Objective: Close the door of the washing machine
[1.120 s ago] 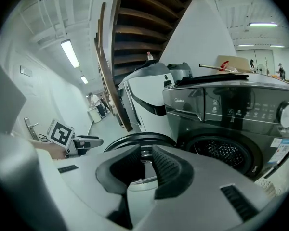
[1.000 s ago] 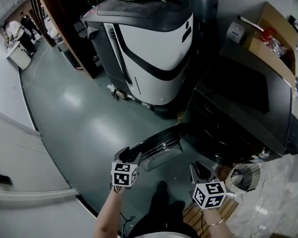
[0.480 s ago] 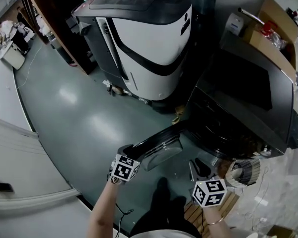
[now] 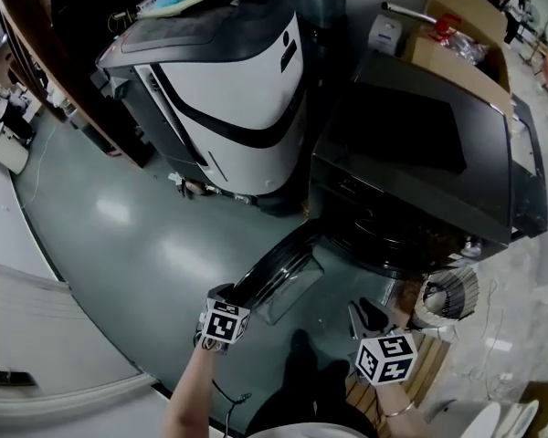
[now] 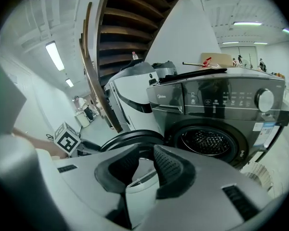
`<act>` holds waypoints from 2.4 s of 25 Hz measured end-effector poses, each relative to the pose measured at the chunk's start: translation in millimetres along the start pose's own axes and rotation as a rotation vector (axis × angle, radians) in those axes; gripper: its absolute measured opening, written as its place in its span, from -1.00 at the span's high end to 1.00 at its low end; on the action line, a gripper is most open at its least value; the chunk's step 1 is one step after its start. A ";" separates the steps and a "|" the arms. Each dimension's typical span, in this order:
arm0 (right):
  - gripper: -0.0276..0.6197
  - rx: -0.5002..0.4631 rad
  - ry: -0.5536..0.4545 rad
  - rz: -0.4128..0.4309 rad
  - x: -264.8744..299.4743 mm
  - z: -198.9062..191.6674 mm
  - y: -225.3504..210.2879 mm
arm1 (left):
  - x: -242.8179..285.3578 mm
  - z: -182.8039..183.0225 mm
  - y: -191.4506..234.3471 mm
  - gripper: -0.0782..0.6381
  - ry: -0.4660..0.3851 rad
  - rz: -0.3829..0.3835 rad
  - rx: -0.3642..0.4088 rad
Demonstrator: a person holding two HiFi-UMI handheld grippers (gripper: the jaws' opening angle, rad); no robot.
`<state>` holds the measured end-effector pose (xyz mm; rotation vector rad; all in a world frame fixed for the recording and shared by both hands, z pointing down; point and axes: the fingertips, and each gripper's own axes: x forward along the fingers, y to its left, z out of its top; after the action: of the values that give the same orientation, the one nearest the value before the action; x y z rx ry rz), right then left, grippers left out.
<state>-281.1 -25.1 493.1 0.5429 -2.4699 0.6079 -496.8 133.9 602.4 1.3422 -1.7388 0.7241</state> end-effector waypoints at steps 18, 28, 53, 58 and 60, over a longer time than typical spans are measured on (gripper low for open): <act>0.59 0.077 -0.010 -0.095 -150.2 -91.4 -79.7 | -9.9 -22.0 -198.8 0.09 0.012 -0.038 -0.009; 0.57 0.144 -0.009 -0.143 -209.6 -142.4 -120.1 | 12.0 1.7 -313.3 0.10 0.024 -0.090 0.120; 0.44 -0.083 0.149 -0.218 -123.9 -182.7 -238.7 | 104.4 115.2 -437.8 0.11 -0.079 -0.094 0.024; 0.40 -0.156 0.208 -0.223 -87.3 -184.9 -255.8 | 111.7 123.5 -442.9 0.11 -0.068 -0.117 0.018; 0.40 -0.176 0.219 -0.241 -74.9 -185.9 -263.1 | 115.2 127.5 -444.4 0.12 -0.066 -0.129 0.016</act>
<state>-20.4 -125.0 670.3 0.6547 -2.1836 0.3313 -114.0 -149.2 621.3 1.4892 -1.6832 0.6286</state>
